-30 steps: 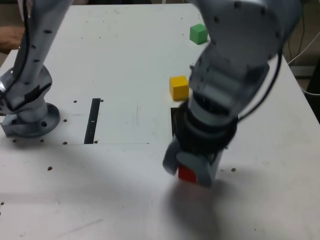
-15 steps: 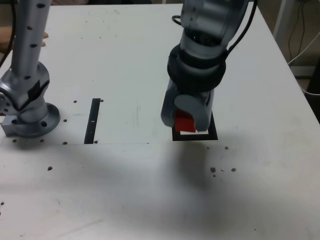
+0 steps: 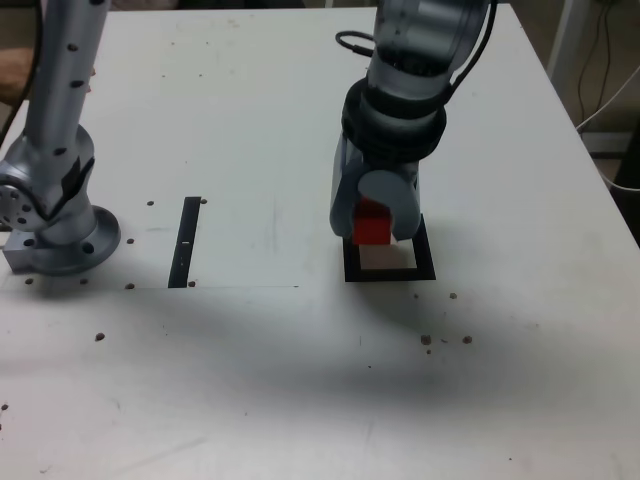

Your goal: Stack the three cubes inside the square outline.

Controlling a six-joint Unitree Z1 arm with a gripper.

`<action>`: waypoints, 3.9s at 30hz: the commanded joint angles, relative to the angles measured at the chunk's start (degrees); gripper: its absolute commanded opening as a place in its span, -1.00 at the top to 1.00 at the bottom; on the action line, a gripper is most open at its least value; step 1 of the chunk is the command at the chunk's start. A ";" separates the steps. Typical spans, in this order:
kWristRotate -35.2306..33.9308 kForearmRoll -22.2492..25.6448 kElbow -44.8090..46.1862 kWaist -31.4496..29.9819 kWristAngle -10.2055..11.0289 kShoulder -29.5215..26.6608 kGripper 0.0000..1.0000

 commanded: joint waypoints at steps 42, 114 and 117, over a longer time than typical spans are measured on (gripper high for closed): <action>5.10 -5.86 1.69 3.47 -3.89 3.31 -0.05; 10.84 -4.49 7.89 20.01 -0.33 -2.55 -0.79; 11.02 -4.62 7.53 20.22 -0.35 -1.17 -0.74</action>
